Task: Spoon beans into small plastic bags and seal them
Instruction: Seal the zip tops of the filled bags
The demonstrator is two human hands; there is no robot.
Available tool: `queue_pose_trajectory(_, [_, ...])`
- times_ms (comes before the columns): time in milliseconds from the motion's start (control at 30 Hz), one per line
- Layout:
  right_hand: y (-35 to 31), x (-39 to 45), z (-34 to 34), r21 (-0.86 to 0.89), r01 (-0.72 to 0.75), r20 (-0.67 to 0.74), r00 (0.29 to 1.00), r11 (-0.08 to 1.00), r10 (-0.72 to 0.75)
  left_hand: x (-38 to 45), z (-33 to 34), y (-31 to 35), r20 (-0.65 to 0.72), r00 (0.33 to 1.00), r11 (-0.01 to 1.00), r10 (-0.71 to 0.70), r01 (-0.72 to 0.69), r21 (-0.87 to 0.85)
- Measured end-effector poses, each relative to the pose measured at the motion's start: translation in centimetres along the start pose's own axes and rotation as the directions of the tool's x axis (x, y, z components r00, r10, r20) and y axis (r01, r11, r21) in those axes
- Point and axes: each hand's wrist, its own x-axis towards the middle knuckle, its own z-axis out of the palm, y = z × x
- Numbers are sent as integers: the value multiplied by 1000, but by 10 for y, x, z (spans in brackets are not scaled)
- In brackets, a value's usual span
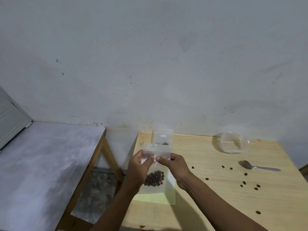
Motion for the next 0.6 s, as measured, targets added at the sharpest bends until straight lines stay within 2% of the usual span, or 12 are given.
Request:
queue_pose_trajectory(67, [-1,-1,0,76,-30,34,999,997,28,0,-4,1,62,998,1000,-14,15,-19])
queue_pose_trajectory(233, [-2,-5,3,114,-18,11,1000,993,17,4,-8,1,121,991,997,-57,63,-45])
queue_pose_trajectory(333, [-5,-5,4,127,-12,10,1000,992,10,5,-6,-2,87,994,996,-71,75,-48])
queue_pose_trajectory(433, [-4,-4,1,136,-43,47,998,990,37,7,1,-4,-7,990,983,-140,138,-118])
queue_pose_trajectory(500, [2,-3,-5,102,-59,88,995,993,50,15,2,-9,-75,972,961,-224,208,-181])
queue_pose_trajectory(600, [12,-5,-19,-19,-112,192,975,994,113,30,-1,-17,-103,947,932,-305,275,-235])
